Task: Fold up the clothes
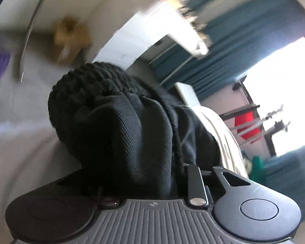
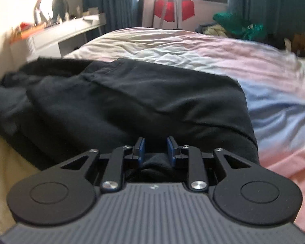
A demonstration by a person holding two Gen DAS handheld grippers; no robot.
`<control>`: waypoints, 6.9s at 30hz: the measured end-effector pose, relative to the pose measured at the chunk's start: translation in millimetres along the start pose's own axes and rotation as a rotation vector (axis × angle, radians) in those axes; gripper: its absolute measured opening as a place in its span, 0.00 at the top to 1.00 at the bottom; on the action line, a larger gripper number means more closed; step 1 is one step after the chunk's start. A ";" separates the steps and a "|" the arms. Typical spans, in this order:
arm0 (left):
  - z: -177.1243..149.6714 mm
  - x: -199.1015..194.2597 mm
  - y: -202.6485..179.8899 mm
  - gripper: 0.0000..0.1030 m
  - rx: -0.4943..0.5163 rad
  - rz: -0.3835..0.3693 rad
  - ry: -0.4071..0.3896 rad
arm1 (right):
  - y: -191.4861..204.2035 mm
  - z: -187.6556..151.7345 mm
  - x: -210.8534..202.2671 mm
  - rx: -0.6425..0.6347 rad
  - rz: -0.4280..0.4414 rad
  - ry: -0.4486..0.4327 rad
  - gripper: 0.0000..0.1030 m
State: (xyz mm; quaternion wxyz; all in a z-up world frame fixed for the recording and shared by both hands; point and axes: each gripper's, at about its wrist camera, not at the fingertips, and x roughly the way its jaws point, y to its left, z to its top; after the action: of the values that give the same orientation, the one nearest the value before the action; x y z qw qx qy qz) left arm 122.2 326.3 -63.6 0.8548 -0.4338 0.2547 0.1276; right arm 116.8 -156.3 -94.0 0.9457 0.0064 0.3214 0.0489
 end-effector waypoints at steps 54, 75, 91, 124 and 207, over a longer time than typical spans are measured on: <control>-378.8 -85.5 -168.7 0.08 1.589 0.032 -0.262 | -192.8 -25.0 -71.2 1.054 0.354 -0.096 0.18; -253.9 -41.0 -157.4 0.19 0.785 -0.142 -0.115 | -117.7 17.6 -47.5 0.744 0.182 -0.287 0.63; -234.4 -14.0 -141.4 0.16 0.632 -0.132 0.149 | -139.4 -8.7 -51.7 0.790 0.133 -0.113 0.56; -155.7 54.7 -110.8 0.04 0.198 -0.280 0.408 | -116.3 -19.2 -44.5 0.764 0.173 -0.093 0.52; -546.5 178.8 -483.4 0.49 0.793 -0.695 0.691 | -471.7 -60.5 -107.3 1.033 -0.102 -0.319 0.53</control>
State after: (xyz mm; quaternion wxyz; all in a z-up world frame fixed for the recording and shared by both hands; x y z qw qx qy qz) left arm 306.9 -400.7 -104.2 0.8106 -0.1575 0.3881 -0.4093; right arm 37.0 -637.2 -97.4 0.8577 0.4620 0.1559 -0.1629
